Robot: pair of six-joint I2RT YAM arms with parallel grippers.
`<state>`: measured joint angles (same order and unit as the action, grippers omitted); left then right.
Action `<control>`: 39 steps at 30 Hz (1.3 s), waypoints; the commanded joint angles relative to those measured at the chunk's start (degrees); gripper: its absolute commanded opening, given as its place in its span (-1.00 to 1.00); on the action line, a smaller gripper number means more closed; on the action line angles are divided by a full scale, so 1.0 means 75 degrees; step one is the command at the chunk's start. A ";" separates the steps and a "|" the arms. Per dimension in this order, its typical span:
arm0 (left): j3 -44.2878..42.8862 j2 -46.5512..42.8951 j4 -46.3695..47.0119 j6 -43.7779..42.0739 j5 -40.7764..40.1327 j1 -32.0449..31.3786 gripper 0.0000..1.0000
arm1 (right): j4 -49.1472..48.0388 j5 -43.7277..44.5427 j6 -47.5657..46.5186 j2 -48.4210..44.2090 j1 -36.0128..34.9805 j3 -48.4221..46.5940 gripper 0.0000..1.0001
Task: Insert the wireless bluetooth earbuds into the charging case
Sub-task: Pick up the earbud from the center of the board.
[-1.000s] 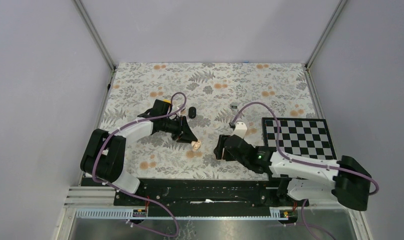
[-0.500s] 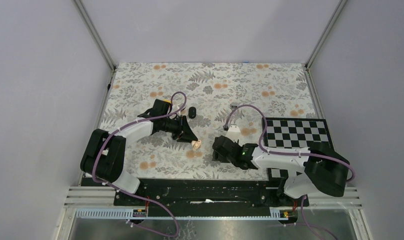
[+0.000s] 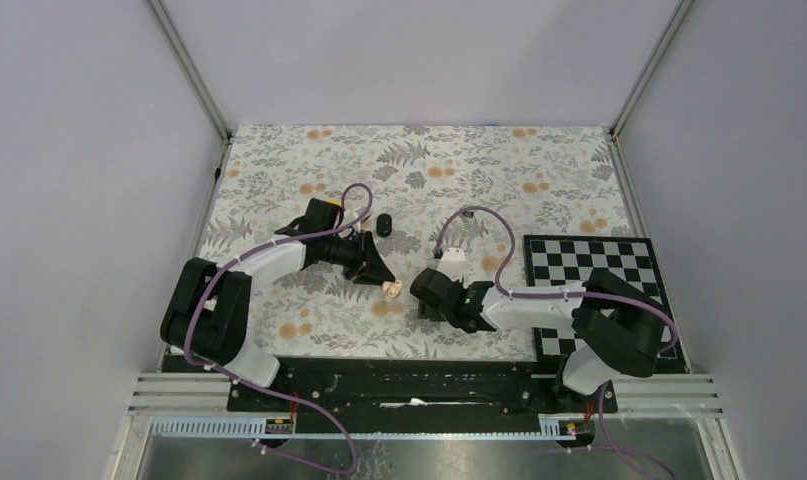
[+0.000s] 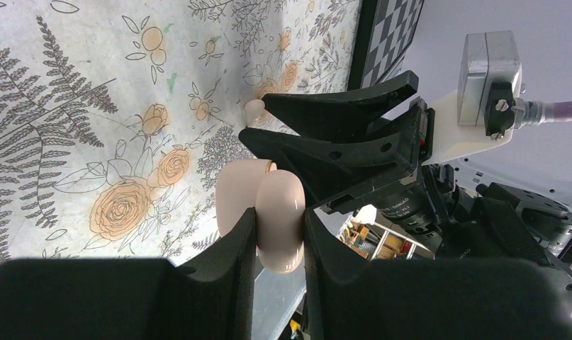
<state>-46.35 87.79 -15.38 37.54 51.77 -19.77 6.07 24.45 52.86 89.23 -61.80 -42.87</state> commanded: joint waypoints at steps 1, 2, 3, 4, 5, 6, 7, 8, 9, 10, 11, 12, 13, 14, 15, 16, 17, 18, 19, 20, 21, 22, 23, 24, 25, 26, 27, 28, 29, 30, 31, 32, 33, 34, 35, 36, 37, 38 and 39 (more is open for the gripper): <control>-0.0102 -0.0244 0.0264 -0.0070 0.0104 0.0023 -1.00 | -0.0071 0.0522 -0.0199 0.0245 0.0060 -0.0402 0.03; -0.0102 -0.0238 0.0265 -0.0071 0.0101 0.0023 -1.00 | -0.0024 0.0576 -0.0264 0.0304 0.0060 -0.0467 -0.01; -0.0102 -0.0244 0.0263 -0.0064 0.0095 0.0023 -1.00 | 0.0053 0.0624 -0.0333 0.0401 0.0060 -0.0544 -0.05; -0.0102 -0.0247 0.0258 -0.0069 0.0113 0.0026 -1.00 | 0.0175 0.0671 -0.0395 0.0481 0.0060 -0.0638 -0.07; -0.0102 -0.0249 0.0257 -0.0071 0.0120 0.0023 -1.00 | 0.0284 0.0709 -0.0446 0.0553 0.0060 -0.0743 -0.10; -0.0107 -0.0245 0.0251 -0.0072 0.0123 0.0023 -1.00 | 0.0375 0.0729 -0.0473 0.0611 0.0060 -0.0822 -0.12; -0.0118 -0.0244 0.0237 -0.0097 0.0118 0.0023 -1.00 | 0.0473 0.0730 -0.0500 0.0654 0.0060 -0.0908 -0.16; -0.0133 -0.0235 0.0217 -0.0111 0.0123 0.0023 -1.00 | 0.0545 0.0725 -0.0508 0.0689 0.0060 -0.0958 -0.18; -0.0147 -0.0233 0.0195 -0.0126 0.0118 0.0023 -1.00 | 0.0632 0.0731 -0.0490 0.0708 0.0060 -0.0993 -0.18; -0.0158 -0.0233 0.0191 -0.0121 0.0119 0.0023 -1.00 | 0.0712 0.0726 -0.0467 0.0717 0.0060 -0.1014 -0.19; -0.0160 -0.0230 0.0187 -0.0122 0.0117 0.0023 -1.00 | 0.0735 0.0725 -0.0453 0.0702 0.0060 -0.1002 -0.19; -0.0169 -0.0231 0.0194 -0.0122 0.0117 0.0024 -1.00 | 0.0739 0.0717 -0.0448 0.0699 0.0053 -0.0981 -0.19; -0.0172 -0.0212 0.0188 -0.0123 0.0117 0.0023 -1.00 | 0.0741 0.0714 -0.0450 0.0694 0.0049 -0.0958 -0.20; -0.0172 -0.0220 0.0188 -0.0119 0.0133 0.0023 -1.00 | 0.0765 0.0698 -0.0450 0.0683 0.0049 -0.0950 -0.19; -0.0163 -0.0216 0.0187 -0.0123 0.0138 0.0023 -1.00 | 0.0806 0.0682 -0.0461 0.0685 0.0034 -0.0957 -0.15; -0.0161 -0.0220 0.0190 -0.0135 0.0146 0.0023 -1.00 | 0.0865 0.0677 -0.0468 0.0675 0.0004 -0.0970 -0.08; -0.0160 -0.0219 0.0187 -0.0132 0.0145 0.0023 -1.00 | 0.0920 0.0709 -0.0473 0.0659 -0.0036 -0.0980 -0.05; -0.0151 -0.0221 0.0194 -0.0132 0.0132 0.0023 -1.00 | 0.0970 0.0776 -0.0487 0.0657 -0.0091 -0.1003 -0.04; -0.0149 -0.0221 0.0188 -0.0141 0.0129 0.0023 -1.00 | 0.1032 0.0828 -0.0496 0.0660 -0.0136 -0.1028 -0.05; -0.0151 -0.0208 0.0187 -0.0142 0.0132 0.0029 -1.00 | 0.1097 0.0869 -0.0507 0.0680 -0.0163 -0.1052 -0.05; -0.0159 -0.0202 0.0190 -0.0146 0.0135 0.0023 -1.00 | 0.1139 0.0895 -0.0503 0.0702 -0.0193 -0.1070 -0.07; -0.0160 -0.0191 0.0193 -0.0148 0.0138 0.0023 -1.00 | 0.1148 0.0900 -0.0508 0.0721 -0.0197 -0.1063 -0.08; -0.0160 -0.0196 0.0190 -0.0153 0.0140 0.0029 -1.00 | 0.1150 0.0909 -0.0500 0.0739 -0.0200 -0.1067 -0.10; -0.0160 -0.0188 0.0189 -0.0148 0.0133 0.0023 -1.00 | 0.1153 0.0912 -0.0508 0.0782 -0.0201 -0.1083 -0.11; -0.0160 -0.0195 0.0193 -0.0151 0.0135 0.0023 -1.00 | 0.1153 0.0912 -0.0510 0.0809 -0.0198 -0.1110 -0.13; -0.0160 -0.0207 0.0188 -0.0146 0.0130 0.0023 -1.00 | 0.1155 0.0912 -0.0528 0.0827 -0.0197 -0.1133 -0.15; -0.0143 -0.0206 0.0193 -0.0145 0.0129 0.0023 -1.00 | 0.1158 0.0912 -0.0541 0.0848 -0.0203 -0.1154 -0.17; -0.0148 -0.0203 0.0188 -0.0153 0.0136 0.0023 -1.00 | 0.1157 0.0921 -0.0550 0.0862 -0.0204 -0.1176 -0.18; -0.0148 -0.0218 0.0193 -0.0143 0.0136 0.0023 -1.00 | 0.1141 0.0934 -0.0552 0.0864 -0.0198 -0.1197 -0.18; -0.0148 -0.0215 0.0188 -0.0151 0.0133 0.0023 -1.00 | 0.1139 0.0961 -0.0583 0.0874 -0.0198 -0.1224 -0.19; -0.0148 -0.0219 0.0196 -0.0149 0.0132 0.0023 -1.00 | 0.1137 0.0986 -0.0605 0.0892 -0.0198 -0.1244 -0.21; -0.0148 -0.0206 0.0191 -0.0146 0.0137 0.0023 -1.00 | 0.1145 0.1002 -0.0626 0.0907 -0.0197 -0.1264 -0.23; -0.0148 -0.0203 0.0187 -0.0151 0.0134 0.0026 -1.00 | 0.1138 0.1000 -0.0637 0.0919 -0.0197 -0.1285 -0.23; -0.0148 -0.0198 0.0187 -0.0148 0.0138 0.0023 -1.00 | 0.1141 0.0995 -0.0648 0.0931 -0.0197 -0.1292 -0.24; -0.0148 -0.0197 0.0188 -0.0159 0.0121 0.0023 -1.00 | 0.1140 0.0994 -0.0644 0.0925 -0.0200 -0.1292 -0.24; -0.0138 -0.0213 0.0187 -0.0165 0.0121 0.0029 -1.00 | 0.1143 0.0988 -0.0639 0.0920 -0.0198 -0.1287 -0.24; -0.0131 -0.0236 0.0196 -0.0190 0.0119 0.0029 -1.00 | 0.1137 0.0985 -0.0632 0.0887 -0.0197 -0.1273 -0.24; -0.0116 -0.0240 0.0190 -0.0208 0.0101 0.0023 -1.00 | 0.1146 0.0983 -0.0620 0.0870 -0.0197 -0.1250 -0.24; -0.0103 -0.0248 0.0171 -0.0264 0.0080 0.0026 -1.00 | 0.1133 0.0977 -0.0615 0.0817 -0.0203 -0.1229 -0.24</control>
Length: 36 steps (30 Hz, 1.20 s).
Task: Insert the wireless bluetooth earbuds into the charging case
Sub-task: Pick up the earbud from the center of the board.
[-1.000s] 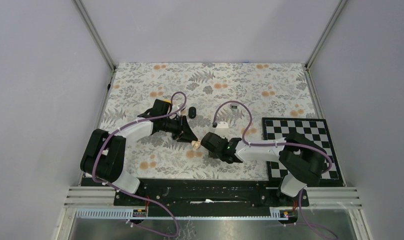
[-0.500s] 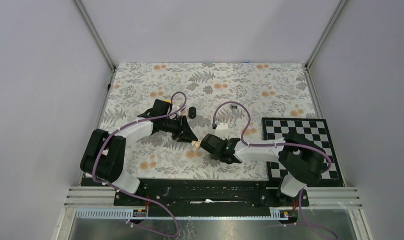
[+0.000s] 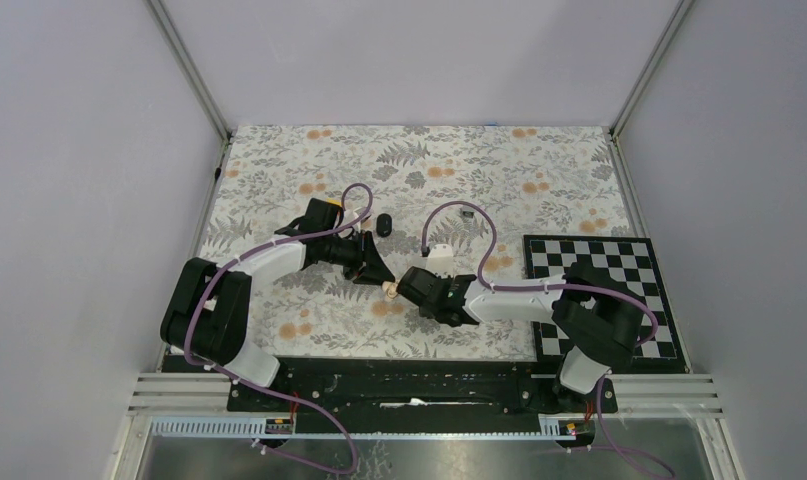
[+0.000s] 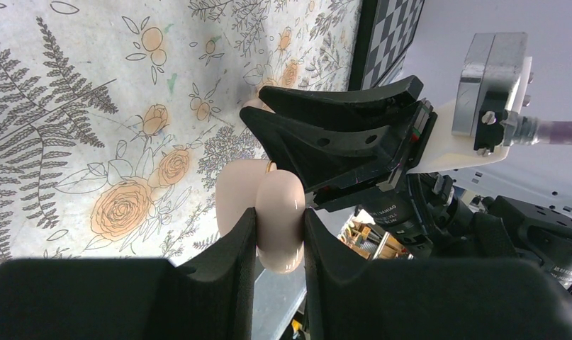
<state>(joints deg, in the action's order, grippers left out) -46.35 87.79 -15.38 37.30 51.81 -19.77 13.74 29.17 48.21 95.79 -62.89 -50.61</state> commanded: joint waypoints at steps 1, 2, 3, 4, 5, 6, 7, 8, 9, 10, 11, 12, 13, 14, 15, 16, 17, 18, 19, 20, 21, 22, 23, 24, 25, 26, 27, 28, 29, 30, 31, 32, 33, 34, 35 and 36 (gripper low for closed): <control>-0.0092 -0.0251 0.0164 -0.0269 0.0058 0.0023 -1.00 | 0.0087 0.0327 -0.0004 -0.0098 -0.0052 -0.0176 -0.24; -0.0081 -0.0245 0.0164 -0.0354 0.0053 0.0023 -1.00 | 0.0055 0.0304 0.0003 -0.0137 -0.0052 -0.0134 -0.24; -0.0073 -0.0274 0.0202 -0.0454 0.0054 0.0023 -1.00 | -0.0005 0.0271 0.0006 -0.0175 -0.0058 -0.0103 -0.24; -0.0022 -0.0347 0.0329 -0.0535 0.0054 0.0024 -1.00 | -0.0052 0.0233 0.0015 -0.0202 -0.0055 -0.0062 -0.26; 0.0136 -0.0431 0.0599 -0.0553 0.0049 0.0026 -1.00 | -0.0103 0.0215 0.0026 -0.0229 -0.0052 -0.0026 -0.29; 0.0289 -0.0552 0.0931 -0.0534 0.0084 0.0023 -1.00 | -0.0136 0.0210 0.0039 -0.0238 -0.0053 0.0004 -0.32; 0.0473 -0.0684 0.1304 -0.0422 0.0115 0.0023 -1.00 | -0.0155 0.0205 0.0057 -0.0241 -0.0056 0.0019 -0.36; 0.0637 -0.0816 0.1652 -0.0304 0.0097 0.0031 -1.00 | -0.0172 0.0203 0.0054 -0.0223 -0.0055 0.0031 -0.42; 0.0747 -0.0921 0.1905 -0.0184 0.0070 0.0024 -1.00 | -0.0177 0.0201 0.0059 -0.0215 -0.0058 0.0033 -0.44; 0.0847 -0.1010 0.2107 -0.0099 0.0062 0.0014 -1.00 | -0.0170 0.0201 0.0054 -0.0206 -0.0048 0.0037 -0.45; 0.0908 -0.1088 0.2281 -0.0044 0.0017 0.0011 -1.00 | -0.0178 0.0191 0.0063 -0.0209 -0.0041 0.0044 -0.46; 0.0930 -0.1158 0.2325 -0.0049 -0.0050 0.0011 -1.00 | -0.0192 0.0189 0.0065 -0.0212 -0.0047 0.0048 -0.46; 0.0940 -0.1229 0.2337 -0.0076 -0.0114 0.0011 -1.00 | -0.0209 0.0189 0.0074 -0.0239 -0.0041 0.0063 -0.48; 0.0950 -0.1286 0.2342 -0.0110 -0.0168 0.0008 -1.00 | -0.0233 0.0189 0.0065 -0.0267 -0.0045 0.0085 -0.52; 0.0962 -0.1334 0.2343 -0.0152 -0.0184 0.0002 -1.00 | -0.0231 0.0195 0.0065 -0.0304 -0.0041 0.0093 -0.57; 0.0964 -0.1397 0.2343 -0.0172 -0.0201 0.0000 -1.00 | -0.0231 0.0206 0.0065 -0.0349 -0.0042 0.0110 -0.61; 0.0974 -0.1439 0.2342 -0.0195 -0.0225 -0.0001 -1.00 | -0.0227 0.0222 0.0065 -0.0404 -0.0040 0.0123 -0.64; 0.0985 -0.1469 0.2343 -0.0223 -0.0228 -0.0001 -1.00 | -0.0226 0.0243 0.0065 -0.0466 -0.0040 0.0143 -0.65; 0.0997 -0.1501 0.2343 -0.0251 -0.0242 -0.0001 -1.00 | -0.0244 0.0256 0.0075 -0.0523 -0.0040 0.0167 -0.66; 0.1005 -0.1517 0.2343 -0.0259 -0.0236 -0.0001 -1.00 | -0.0269 0.0275 0.0076 -0.0585 -0.0041 0.0204 -0.67; 0.1017 -0.1520 0.2349 -0.0263 -0.0215 -0.0001 -1.00 | -0.0295 0.0282 0.0076 -0.0639 -0.0046 0.0232 -0.68; 0.1017 -0.1521 0.2356 -0.0273 -0.0202 -0.0004 -1.00 | -0.0328 0.0299 0.0077 -0.0710 -0.0041 0.0272 -0.69; 0.1031 -0.1520 0.2365 -0.0283 -0.0208 -0.0011 -1.00 | -0.0362 0.0311 0.0093 -0.0789 -0.0040 0.0313 -0.71; 0.1035 -0.1518 0.2366 -0.0282 -0.0198 -0.0017 -1.00 | -0.0384 0.0326 0.0099 -0.0865 -0.0036 0.0342 -0.76; 0.1045 -0.1512 0.2367 -0.0285 -0.0201 -0.0023 -1.00 | -0.0430 0.0329 0.0100 -0.0933 -0.0023 0.0393 -0.79; 0.1047 -0.1512 0.2367 -0.0277 -0.0211 -0.0024 -1.00 | -0.0480 0.0324 0.0100 -0.1028 -0.0003 0.0437 -0.80; 0.1047 -0.1494 0.2367 -0.0258 -0.0204 -0.0024 -1.00 | -0.0533 0.0303 0.0090 -0.1075 0.0013 0.0470 -0.80; 0.1032 -0.1471 0.2365 -0.0245 -0.0189 -0.0024 -1.00 | -0.0544 0.0285 0.0088 -0.1119 0.0035 0.0496 -0.80; 0.1026 -0.1439 0.2366 -0.0223 -0.0180 -0.0024 -1.00 | -0.0562 0.0273 0.0078 -0.1164 0.0048 0.0513 -0.80; 0.1024 -0.1420 0.2367 -0.0211 -0.0170 -0.0023 -1.00 | -0.0571 0.0265 0.0077 -0.1194 0.0063 0.0521 -0.80; 0.1022 -0.1411 0.2361 -0.0206 -0.0171 -0.0033 -1.00 | -0.0571 0.0249 0.0079 -0.1219 0.0073 0.0539 -0.80; 0.1013 -0.1412 0.2366 -0.0181 -0.0201 -0.0036 -1.00 | -0.0574 0.0239 0.0086 -0.1252 0.0084 0.0539 -0.80; 0.1007 -0.1436 0.2366 -0.0145 -0.0266 -0.0036 -1.00 | -0.0573 0.0220 0.0094 -0.1268 0.0107 0.0546 -0.80; 0.1020 -0.1460 0.2364 -0.0123 -0.0328 -0.0045 -1.00 | -0.0568 0.0205 0.0108 -0.1316 0.0121 0.0551 -0.80; 0.1017 -0.1490 0.2344 -0.0063 -0.0502 -0.0062 -1.00 | -0.0576 0.0201 0.0127 -0.1357 0.0132 0.0549 -0.80; 0.1021 -0.1521 0.2313 0.0000 -0.0696 -0.0111 -1.00 | -0.0595 0.0192 0.0149 -0.1402 0.0160 0.0559 -0.80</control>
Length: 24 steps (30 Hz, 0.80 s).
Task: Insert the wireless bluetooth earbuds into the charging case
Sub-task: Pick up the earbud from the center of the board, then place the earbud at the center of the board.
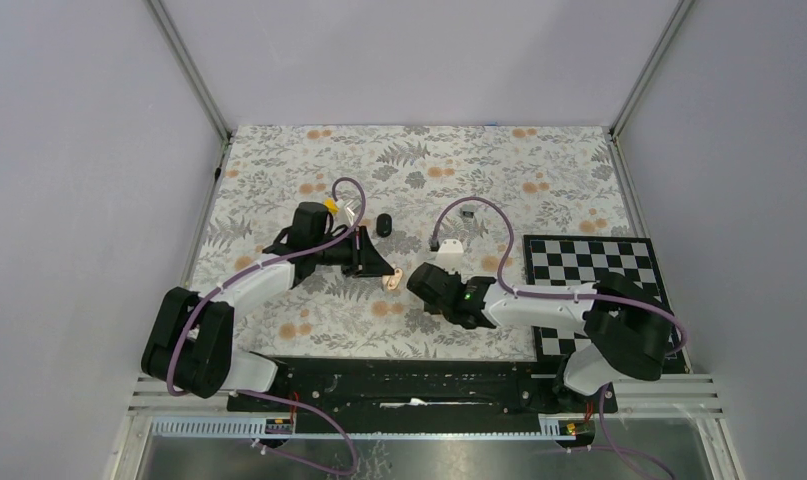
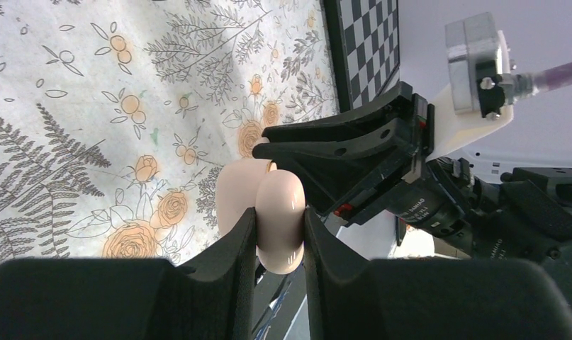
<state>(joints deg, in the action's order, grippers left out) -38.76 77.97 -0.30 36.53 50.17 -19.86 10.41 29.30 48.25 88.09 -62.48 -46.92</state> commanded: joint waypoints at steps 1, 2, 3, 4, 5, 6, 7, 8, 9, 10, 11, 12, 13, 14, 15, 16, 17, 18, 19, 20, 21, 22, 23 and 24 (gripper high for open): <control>0.0018 -0.0239 0.0298 0.0198 -0.0678 -0.0170 -1.00 | -0.0190 0.0172 0.0160 -0.0425 0.0129 0.0062 -0.80; 0.0032 -0.0241 0.0297 0.0327 -0.0852 -0.0246 -1.00 | -0.0257 0.0163 0.0164 -0.0503 0.0147 0.0080 -0.80; 0.0041 -0.0206 0.0297 0.0443 -0.0969 -0.0311 -1.00 | -0.0387 0.0160 0.0125 -0.0592 0.0165 0.0105 -0.80; 0.0047 -0.0161 0.0326 0.0596 -0.0980 -0.0337 -1.00 | -0.0569 0.0194 0.0048 -0.0687 0.0173 0.0163 -0.80; 0.0072 -0.0104 0.0427 0.0741 -0.0909 -0.0340 -1.00 | -0.0725 0.0249 -0.0032 -0.0785 0.0189 0.0215 -0.80; 0.0098 -0.0062 0.0526 0.0868 -0.0858 -0.0338 -1.00 | -0.0828 0.0293 -0.0125 -0.0818 0.0211 0.0252 -0.79; 0.0123 -0.0051 0.0626 0.1006 -0.0854 -0.0340 -1.00 | -0.0841 0.0294 -0.0197 -0.0773 0.0307 0.0259 -0.79; 0.0156 -0.0049 0.0716 0.1072 -0.0871 -0.0341 -1.00 | -0.0850 0.0245 -0.0244 -0.0649 0.0410 0.0265 -0.78; 0.0166 -0.0067 0.0745 0.1110 -0.0915 -0.0341 -1.00 | -0.0834 0.0212 -0.0244 -0.0503 0.0520 0.0274 -0.78; 0.0159 -0.0070 0.0744 0.1121 -0.0958 -0.0341 -1.00 | -0.0805 0.0119 -0.0221 -0.0317 0.0663 0.0270 -0.78; 0.0139 -0.0062 0.0715 0.1112 -0.0975 -0.0341 -1.00 | -0.0744 0.0039 -0.0142 -0.0156 0.0787 0.0245 -0.78; 0.0103 -0.0071 0.0653 0.1083 -0.0988 -0.0338 -1.00 | -0.0703 0.0007 -0.0051 -0.0062 0.0884 0.0219 -0.78; 0.0065 -0.0068 0.0550 0.1032 -0.1004 -0.0340 -1.00 | -0.0701 0.0012 0.0033 -0.0013 0.0951 0.0211 -0.78; 0.0035 -0.0081 0.0452 0.0983 -0.1056 -0.0341 -1.00 | -0.0696 0.0037 0.0136 0.0030 0.0999 0.0193 -0.78; 0.0025 -0.0100 0.0381 0.0942 -0.1088 -0.0341 -1.00 | -0.0675 0.0027 0.0227 0.0066 0.1051 0.0163 -0.77; 0.0024 -0.0115 0.0350 0.0925 -0.1109 -0.0341 -1.00 | -0.0588 0.0028 0.0285 0.0121 0.1089 0.0118 -0.74; 0.0024 -0.0131 0.0326 0.0910 -0.1127 -0.0333 -1.00 | -0.0506 0.0031 0.0320 0.0174 0.1115 0.0041 -0.69; 0.0018 -0.0140 0.0304 0.0888 -0.1134 -0.0328 -1.00 | -0.0429 0.0006 0.0327 0.0241 0.1138 -0.0013 -0.63; 0.0014 -0.0147 0.0279 0.0867 -0.1145 -0.0333 -1.00 | -0.0363 -0.0042 0.0327 0.0305 0.1146 -0.0070 -0.52; 0.0012 -0.0134 0.0263 0.0854 -0.1141 -0.0329 -1.00 | -0.0349 -0.0126 0.0293 0.0362 0.1157 -0.0119 -0.33; 0.0011 -0.0111 0.0262 0.0840 -0.1127 -0.0332 -1.00 | -0.0355 -0.0310 0.0270 0.0388 0.1150 -0.0152 -0.10; -0.0004 -0.0092 0.0253 0.0830 -0.1124 -0.0326 -1.00 | -0.0391 -0.0453 0.0241 0.0391 0.1147 -0.0163 0.02; -0.0016 -0.0066 0.0240 0.0825 -0.1109 -0.0327 -1.00 | -0.0512 -0.0595 0.0177 0.0356 0.1150 -0.0116 0.13; -0.0029 -0.0036 0.0239 0.0824 -0.1092 -0.0323 -1.00 | -0.0782 -0.0717 0.0100 0.0273 0.1149 -0.0014 0.15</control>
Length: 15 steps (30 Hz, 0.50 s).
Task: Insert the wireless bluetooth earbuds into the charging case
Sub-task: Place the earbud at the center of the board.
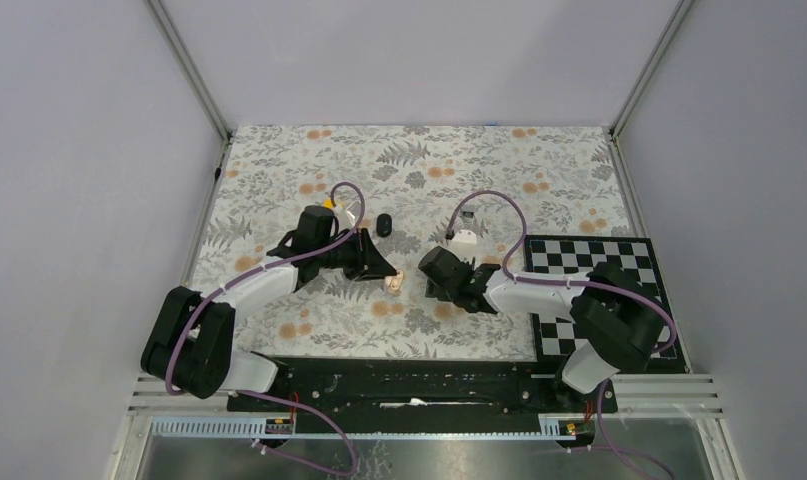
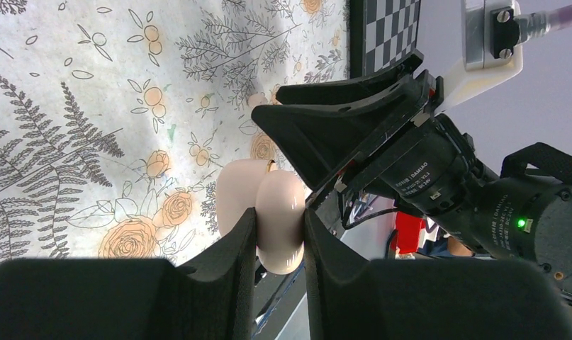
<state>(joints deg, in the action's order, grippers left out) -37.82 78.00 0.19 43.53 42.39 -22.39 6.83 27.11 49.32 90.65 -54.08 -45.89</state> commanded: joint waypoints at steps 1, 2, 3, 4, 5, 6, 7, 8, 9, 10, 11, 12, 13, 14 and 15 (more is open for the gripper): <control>-0.0168 -0.0021 0.0174 -0.0108 -0.0041 0.0008 -1.00 | -0.0439 -0.0465 -0.0064 -0.0175 0.0034 -0.0051 0.13; -0.0177 -0.0011 0.0164 -0.0114 -0.0039 0.0012 -1.00 | -0.0513 -0.0459 -0.0077 -0.0283 0.0034 0.0033 0.02; -0.0183 0.0000 0.0157 -0.0128 -0.0039 0.0004 -1.00 | -0.0583 -0.0440 -0.0111 -0.0401 0.0037 0.0141 -0.11; -0.0192 0.0009 0.0137 -0.0148 -0.0037 0.0008 -1.00 | -0.0657 -0.0404 -0.0118 -0.0506 0.0039 0.0228 -0.23; -0.0202 0.0023 0.0120 -0.0170 -0.0039 0.0008 -1.00 | -0.0674 -0.0363 -0.0125 -0.0583 0.0036 0.0307 -0.36; -0.0208 0.0044 0.0106 -0.0192 -0.0039 0.0016 -1.00 | -0.0670 -0.0323 -0.0152 -0.0626 0.0039 0.0349 -0.44; -0.0216 0.0068 0.0104 -0.0207 -0.0029 0.0010 -1.00 | -0.0645 -0.0299 -0.0158 -0.0619 0.0039 0.0364 -0.46; -0.0226 0.0091 0.0104 -0.0213 -0.0008 0.0009 -1.00 | -0.0592 -0.0278 -0.0155 -0.0590 0.0039 0.0359 -0.46; -0.0236 0.0123 0.0104 -0.0214 0.0010 0.0010 -1.00 | -0.0532 -0.0282 -0.0157 -0.0547 0.0045 0.0320 -0.47; -0.0247 0.0138 0.0104 -0.0214 0.0033 0.0009 -1.00 | -0.0499 -0.0305 -0.0166 -0.0511 0.0040 0.0296 -0.47; -0.0253 0.0154 0.0104 -0.0214 0.0045 0.0016 -1.00 | -0.0474 -0.0319 -0.0166 -0.0483 0.0040 0.0259 -0.47; -0.0254 0.0158 0.0104 -0.0214 0.0049 0.0011 -1.00 | -0.0458 -0.0332 -0.0166 -0.0457 0.0039 0.0243 -0.48; -0.0254 0.0160 0.0104 -0.0220 0.0056 0.0012 -1.00 | -0.0409 -0.0334 -0.0166 -0.0428 0.0039 0.0206 -0.48; -0.0254 0.0159 0.0085 -0.0234 0.0055 0.0018 -1.00 | -0.0365 -0.0340 -0.0166 -0.0389 0.0039 0.0170 -0.48; -0.0264 0.0162 0.0050 -0.0253 0.0042 0.0016 -1.00 | -0.0305 -0.0364 -0.0166 -0.0365 0.0039 0.0113 -0.47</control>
<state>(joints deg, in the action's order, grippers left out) -37.89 79.02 -0.49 42.96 42.39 -22.39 3.84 24.27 48.25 87.70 -54.04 -43.62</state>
